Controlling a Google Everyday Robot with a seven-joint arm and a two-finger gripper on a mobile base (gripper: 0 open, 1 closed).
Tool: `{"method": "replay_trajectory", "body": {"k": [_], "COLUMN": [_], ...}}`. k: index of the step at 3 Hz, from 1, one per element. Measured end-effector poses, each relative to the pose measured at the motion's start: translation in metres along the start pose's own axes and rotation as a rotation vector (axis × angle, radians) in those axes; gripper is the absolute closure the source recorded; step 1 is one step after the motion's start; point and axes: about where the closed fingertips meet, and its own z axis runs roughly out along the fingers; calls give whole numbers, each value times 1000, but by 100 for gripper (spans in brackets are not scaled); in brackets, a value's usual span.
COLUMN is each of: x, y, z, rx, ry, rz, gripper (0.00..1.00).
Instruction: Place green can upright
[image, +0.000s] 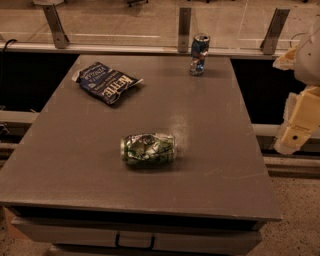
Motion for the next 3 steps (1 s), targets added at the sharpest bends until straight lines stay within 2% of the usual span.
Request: {"method": "replay_trajectory", "body": {"k": [1,2,3], "x": [-1,-35,-87], "y": [0,1,13], "z": [0,20,50], "rx": [3,-29,-76], "ry": [-1,-23,-46], "rz": [-2,-62,-156], "gripper": [0,0,0]}}
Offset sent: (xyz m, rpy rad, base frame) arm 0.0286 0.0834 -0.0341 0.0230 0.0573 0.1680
